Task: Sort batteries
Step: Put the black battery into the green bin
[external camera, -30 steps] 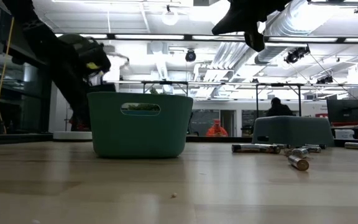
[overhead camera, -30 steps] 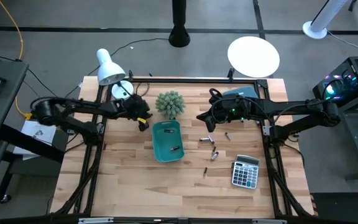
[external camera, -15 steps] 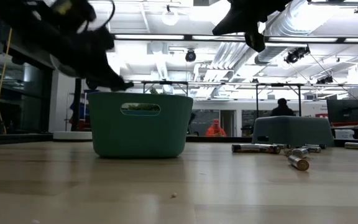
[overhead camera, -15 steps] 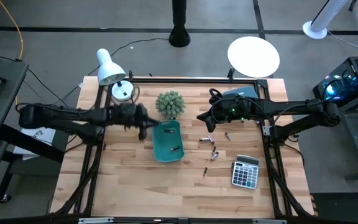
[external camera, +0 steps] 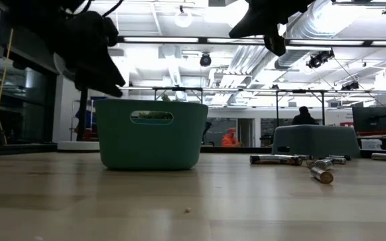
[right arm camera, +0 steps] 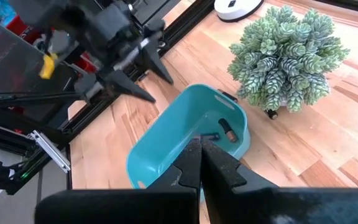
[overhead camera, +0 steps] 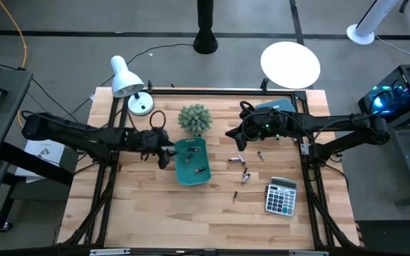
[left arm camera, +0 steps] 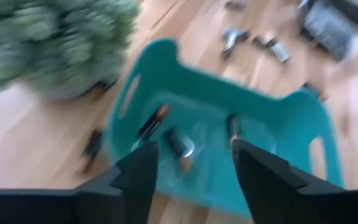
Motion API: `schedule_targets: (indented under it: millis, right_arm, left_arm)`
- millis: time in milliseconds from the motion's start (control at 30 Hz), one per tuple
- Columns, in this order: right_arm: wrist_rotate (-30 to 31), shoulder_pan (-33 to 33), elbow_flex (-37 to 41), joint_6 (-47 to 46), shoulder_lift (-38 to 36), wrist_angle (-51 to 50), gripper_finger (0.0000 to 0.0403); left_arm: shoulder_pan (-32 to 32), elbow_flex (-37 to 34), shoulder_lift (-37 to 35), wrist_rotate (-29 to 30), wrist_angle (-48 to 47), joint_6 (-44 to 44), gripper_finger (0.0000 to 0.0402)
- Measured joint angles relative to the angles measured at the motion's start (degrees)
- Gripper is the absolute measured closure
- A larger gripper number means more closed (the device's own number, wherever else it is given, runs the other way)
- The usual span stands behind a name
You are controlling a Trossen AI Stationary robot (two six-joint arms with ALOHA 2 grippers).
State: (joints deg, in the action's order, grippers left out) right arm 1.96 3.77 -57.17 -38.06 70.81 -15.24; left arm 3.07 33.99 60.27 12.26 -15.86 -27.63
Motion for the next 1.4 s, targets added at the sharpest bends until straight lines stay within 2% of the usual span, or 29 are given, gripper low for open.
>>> schedule_targets:
  millis: [100, 200, 267, 367, 433, 533, 600, 700, 800, 867, 1000, 1133, 1300, 1400]
  right_arm:
    - [0.0, 0.1, 0.0, 0.8, 0.0, 0.0, 0.0403]
    - [0.0, 0.3, 0.0, 1.0, 0.0, 0.0, 0.0403]
    - [0.0, 0.4, 0.0, 1.0, 0.0, 0.0, 0.0403]
    - [0.0, 0.7, 0.0, 2.2, 0.0, 0.0, 0.0403]
    - [-0.1, 0.7, 0.0, 3.2, 0.0, 0.0, 0.0403]
    - [-0.1, 0.8, 0.0, 4.9, 0.0, 0.0, 0.0403]
    - [-0.2, 0.7, 0.0, 5.6, 0.0, 0.0, 0.0403]
    - [-0.3, 0.9, 0.0, 7.0, 0.0, 0.0, 0.0403]
    - [-0.5, 1.5, 0.0, 7.9, 0.0, 0.0, 0.0403]
    - [-0.7, 2.1, 0.0, 8.6, 0.0, 0.0, 0.0403]
    - [-1.7, 3.6, 0.0, 9.0, 0.0, 0.0, 0.0403]
    - [-2.5, 4.8, 0.0, 9.0, 0.0, 0.0, 0.0403]
    - [-2.6, 5.4, 0.0, 9.9, 0.0, 0.0, 0.0403]
    - [-2.6, 5.4, 0.0, 9.9, 0.0, 0.0, 0.0403]
  left_arm:
    - [-0.6, 8.1, -0.6, 0.0, -18.5, -3.6, 0.0173]
    - [-0.7, 15.1, -0.1, -0.4, -39.5, -16.1, 0.0172]
    - [-0.4, 17.1, 0.8, -3.0, -51.8, -25.5, 0.0178]
    - [2.0, 15.3, 2.0, -8.3, -65.6, -37.0, 0.019]
    - [4.5, 12.3, 2.4, -12.1, -68.1, -45.1, 0.0197]
    - [8.5, 7.4, 2.6, -18.3, -63.4, -55.3, 0.0202]
    - [11.3, 8.2, 4.6, -17.1, -62.8, -58.2, 0.0204]
    - [11.6, 8.1, 7.4, -16.6, -61.4, -59.1, 0.0204]
    - [11.6, 8.2, 10.7, -16.6, -61.5, -57.4, 0.0204]
    - [11.7, 8.7, 13.0, -16.6, -60.8, -53.3, 0.0204]
    - [11.5, 12.7, 17.2, -16.5, -55.5, -38.2, 0.0204]
    - [10.7, 16.2, 21.4, -14.7, -60.7, -24.3, 0.0204]
    - [9.3, 14.1, 25.3, -18.4, -68.1, -2.4, 0.0204]
    - [7.7, 11.8, 28.1, -18.6, -69.8, 7.4, 0.0204]
